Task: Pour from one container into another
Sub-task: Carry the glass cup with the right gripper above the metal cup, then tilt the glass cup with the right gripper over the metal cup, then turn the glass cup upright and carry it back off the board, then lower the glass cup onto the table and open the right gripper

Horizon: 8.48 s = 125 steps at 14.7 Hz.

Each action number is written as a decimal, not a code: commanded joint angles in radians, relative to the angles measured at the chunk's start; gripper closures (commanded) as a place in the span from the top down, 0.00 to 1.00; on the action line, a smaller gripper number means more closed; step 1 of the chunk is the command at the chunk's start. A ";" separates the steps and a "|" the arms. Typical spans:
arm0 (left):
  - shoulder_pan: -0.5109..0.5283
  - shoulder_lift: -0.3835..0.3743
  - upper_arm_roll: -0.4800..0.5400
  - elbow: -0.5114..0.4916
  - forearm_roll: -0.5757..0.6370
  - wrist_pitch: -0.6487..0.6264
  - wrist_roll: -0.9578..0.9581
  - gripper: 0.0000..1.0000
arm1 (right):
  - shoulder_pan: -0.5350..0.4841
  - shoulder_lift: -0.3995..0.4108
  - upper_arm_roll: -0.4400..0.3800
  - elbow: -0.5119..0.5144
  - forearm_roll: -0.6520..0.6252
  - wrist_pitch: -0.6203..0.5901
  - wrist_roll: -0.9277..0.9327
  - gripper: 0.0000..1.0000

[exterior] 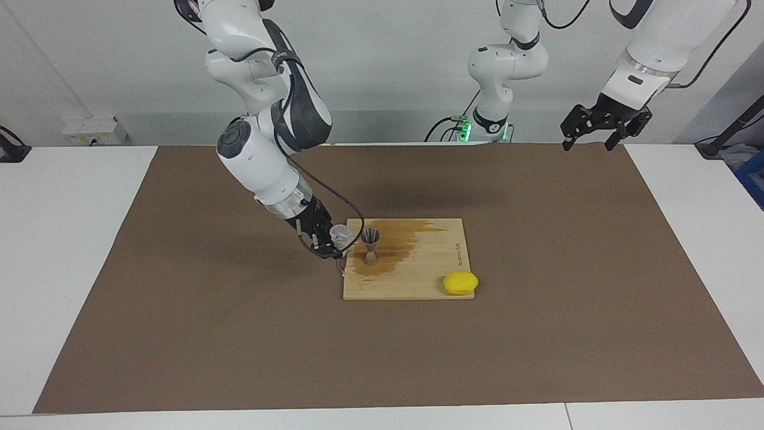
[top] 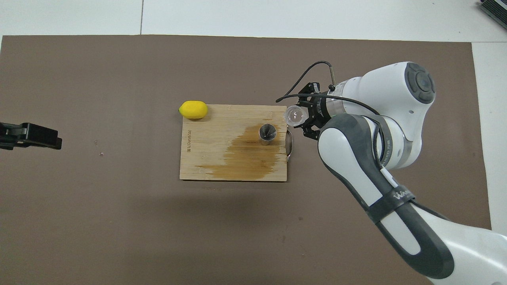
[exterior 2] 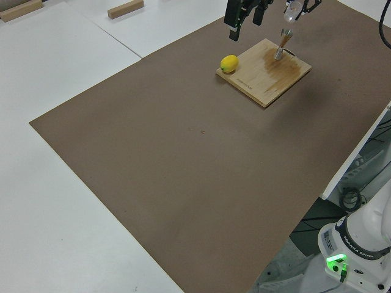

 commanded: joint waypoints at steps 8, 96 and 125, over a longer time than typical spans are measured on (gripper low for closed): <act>0.011 -0.017 -0.006 -0.017 -0.013 0.007 -0.002 1.00 | 0.073 0.026 -0.002 0.047 -0.195 0.005 0.126 0.00; 0.060 -0.039 -0.057 -0.064 -0.015 0.081 -0.052 1.00 | -0.102 -0.002 0.004 -0.022 0.036 -0.083 -0.079 0.00; 0.062 -0.037 -0.057 -0.064 -0.015 0.081 -0.052 1.00 | -0.513 0.030 0.002 -0.324 0.382 -0.118 -0.797 0.20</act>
